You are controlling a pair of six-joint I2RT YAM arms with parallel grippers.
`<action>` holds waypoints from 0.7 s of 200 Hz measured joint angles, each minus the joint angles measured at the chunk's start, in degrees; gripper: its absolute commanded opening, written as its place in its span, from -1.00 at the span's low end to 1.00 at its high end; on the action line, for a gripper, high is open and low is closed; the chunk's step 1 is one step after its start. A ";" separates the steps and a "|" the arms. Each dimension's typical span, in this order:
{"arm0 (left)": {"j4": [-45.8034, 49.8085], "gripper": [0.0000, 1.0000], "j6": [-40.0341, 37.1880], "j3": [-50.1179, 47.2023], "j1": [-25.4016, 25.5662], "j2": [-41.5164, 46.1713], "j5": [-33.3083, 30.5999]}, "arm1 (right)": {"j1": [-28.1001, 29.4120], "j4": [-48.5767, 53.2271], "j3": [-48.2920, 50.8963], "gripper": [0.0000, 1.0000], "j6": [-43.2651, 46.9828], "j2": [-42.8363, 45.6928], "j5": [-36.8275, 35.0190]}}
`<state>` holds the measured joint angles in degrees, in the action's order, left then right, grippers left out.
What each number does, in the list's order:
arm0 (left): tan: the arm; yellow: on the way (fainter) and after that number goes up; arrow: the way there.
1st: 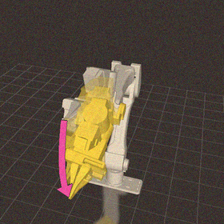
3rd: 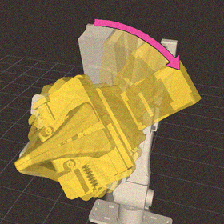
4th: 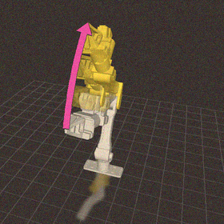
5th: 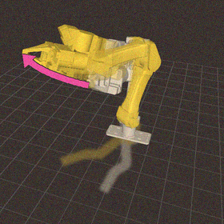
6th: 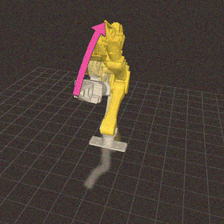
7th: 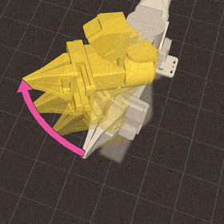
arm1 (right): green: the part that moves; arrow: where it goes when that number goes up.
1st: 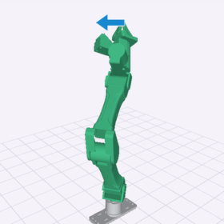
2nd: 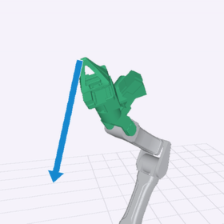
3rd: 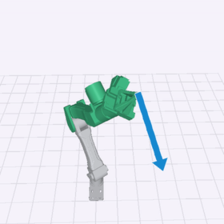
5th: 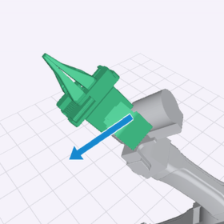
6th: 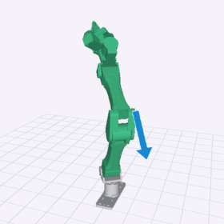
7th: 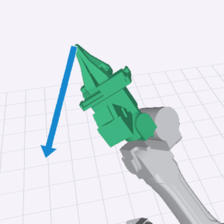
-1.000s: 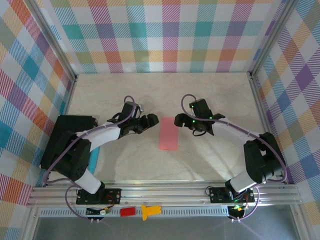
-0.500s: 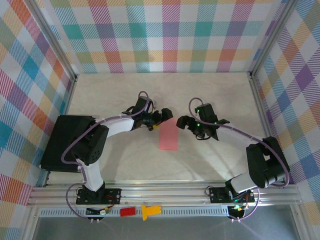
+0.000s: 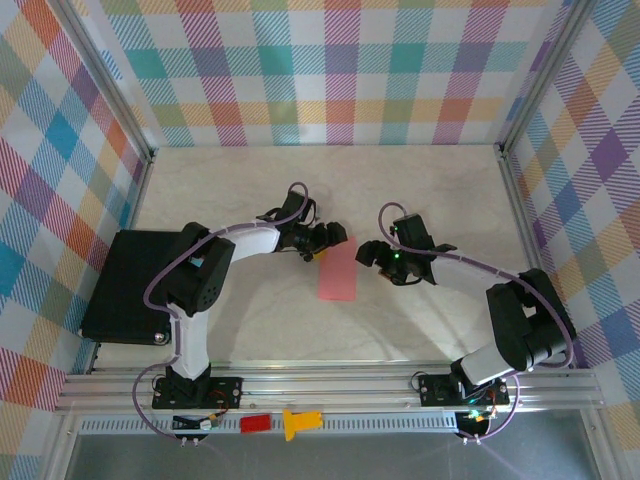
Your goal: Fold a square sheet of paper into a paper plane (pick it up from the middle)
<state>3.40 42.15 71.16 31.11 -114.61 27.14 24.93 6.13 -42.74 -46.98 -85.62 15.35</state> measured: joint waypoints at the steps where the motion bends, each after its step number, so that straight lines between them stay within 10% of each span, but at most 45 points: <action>1: 0.04 0.49 0.02 0.00 0.00 0.00 -0.07 | 0.00 0.00 0.00 0.42 -0.02 -0.02 0.09; 140: 2.58 0.23 2.32 0.35 0.00 -0.52 -4.07 | 3.34 -0.57 3.02 -0.25 -6.23 -2.03 12.07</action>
<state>5.98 44.47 71.50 31.11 -115.13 23.07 28.27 5.56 -39.72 -53.21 -87.66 27.42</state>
